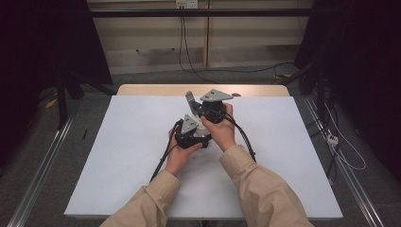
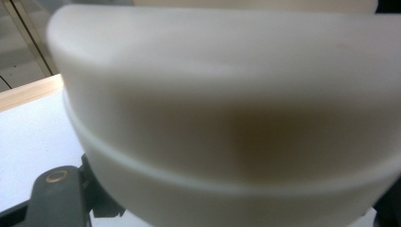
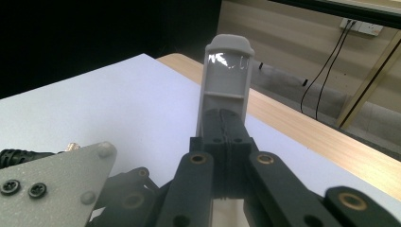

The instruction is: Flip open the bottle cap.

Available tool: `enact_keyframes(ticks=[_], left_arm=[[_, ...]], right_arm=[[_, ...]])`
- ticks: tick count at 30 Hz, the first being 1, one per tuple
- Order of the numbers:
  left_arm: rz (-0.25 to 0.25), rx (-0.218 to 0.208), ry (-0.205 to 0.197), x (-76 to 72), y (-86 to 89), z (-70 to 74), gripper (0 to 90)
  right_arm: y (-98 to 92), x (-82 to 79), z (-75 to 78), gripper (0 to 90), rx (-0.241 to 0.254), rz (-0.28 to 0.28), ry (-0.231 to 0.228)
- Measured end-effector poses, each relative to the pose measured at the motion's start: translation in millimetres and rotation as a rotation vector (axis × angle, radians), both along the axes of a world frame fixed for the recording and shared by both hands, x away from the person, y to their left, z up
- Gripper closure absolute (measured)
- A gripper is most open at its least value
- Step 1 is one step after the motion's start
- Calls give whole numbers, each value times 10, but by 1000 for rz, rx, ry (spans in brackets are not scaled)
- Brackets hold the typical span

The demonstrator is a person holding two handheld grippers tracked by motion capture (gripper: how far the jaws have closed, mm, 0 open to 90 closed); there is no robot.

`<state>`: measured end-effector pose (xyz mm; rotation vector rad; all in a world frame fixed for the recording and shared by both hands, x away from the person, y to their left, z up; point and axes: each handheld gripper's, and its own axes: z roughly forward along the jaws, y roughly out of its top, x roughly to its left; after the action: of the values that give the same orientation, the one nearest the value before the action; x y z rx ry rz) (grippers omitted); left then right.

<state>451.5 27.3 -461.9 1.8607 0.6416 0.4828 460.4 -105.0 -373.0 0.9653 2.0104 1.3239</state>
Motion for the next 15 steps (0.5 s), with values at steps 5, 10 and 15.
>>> enact_keyframes(ticks=[5, 10, 15], left_arm=[[5, -5, 5, -6, -4, -2, 187], [-1, -5, 4, -1, -3, -2, 187], [-1, -5, 4, 0, -3, -2, 187]], right_arm=[[3, 8, -10, 900, 3, 0, 3], [13, 20, -13, 900, -1, 0, 7], [16, 27, -18, 900, -2, 0, 8]])
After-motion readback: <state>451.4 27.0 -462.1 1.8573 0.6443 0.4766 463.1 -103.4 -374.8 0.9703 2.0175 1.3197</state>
